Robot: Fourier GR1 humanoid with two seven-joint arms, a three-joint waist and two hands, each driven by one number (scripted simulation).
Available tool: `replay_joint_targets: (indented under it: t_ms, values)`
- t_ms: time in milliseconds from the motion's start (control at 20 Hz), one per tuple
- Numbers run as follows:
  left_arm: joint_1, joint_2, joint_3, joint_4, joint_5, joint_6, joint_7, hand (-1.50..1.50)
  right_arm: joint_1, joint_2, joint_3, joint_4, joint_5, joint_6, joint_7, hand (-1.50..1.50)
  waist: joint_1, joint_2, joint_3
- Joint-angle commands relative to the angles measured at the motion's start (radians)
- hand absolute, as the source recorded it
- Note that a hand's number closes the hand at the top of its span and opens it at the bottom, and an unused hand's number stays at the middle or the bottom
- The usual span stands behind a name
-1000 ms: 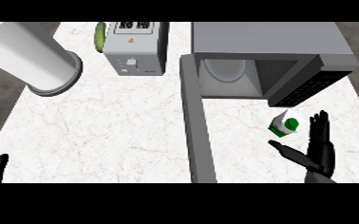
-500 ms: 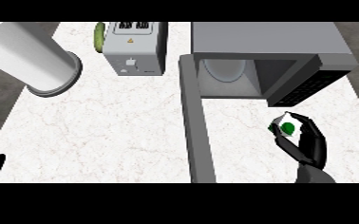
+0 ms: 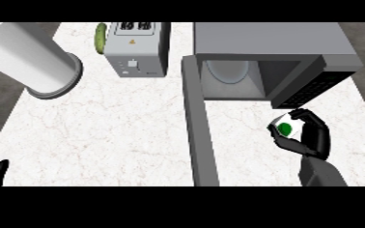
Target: Pick up the milk, place it into the microwave and close the microwave
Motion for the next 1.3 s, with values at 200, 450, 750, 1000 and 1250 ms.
replay_joint_targets:
  t_ms: [200, 450, 750, 1000, 1250]
  values:
    - [0.031, -0.003, 0.018, 0.018, 0.029, -0.032, -0.034, -1.5, 0.012, -0.034, 0.146, -0.145, 0.053, 0.215, 0.056, 1.5, -0.005, -0.003, -0.001]
    - [-0.001, 0.022, 0.078, 0.007, 0.095, -0.018, 0.017, -1.5, 0.049, -0.021, 0.183, -0.34, -0.009, 0.292, 0.2, 1.5, -0.012, -0.003, -0.001]
    - [0.021, -0.004, 0.015, 0.028, 0.035, -0.014, -0.037, -1.5, 0.214, 0.009, 0.254, -0.654, 0.033, 0.198, 0.323, 1.5, -0.009, -0.002, -0.001]
    - [0.076, -0.005, 0.032, 0.008, 0.053, -0.049, -0.032, -1.5, 0.048, 0.046, 0.264, -0.652, 0.109, 0.036, 0.472, 1.5, 0.001, -0.001, 0.0]
    - [-0.066, 0.028, 0.138, 0.063, 0.117, -0.048, 0.022, -1.5, -0.134, 0.077, 0.271, -0.583, 0.155, -0.037, 0.607, 1.5, 0.001, 0.003, 0.0]
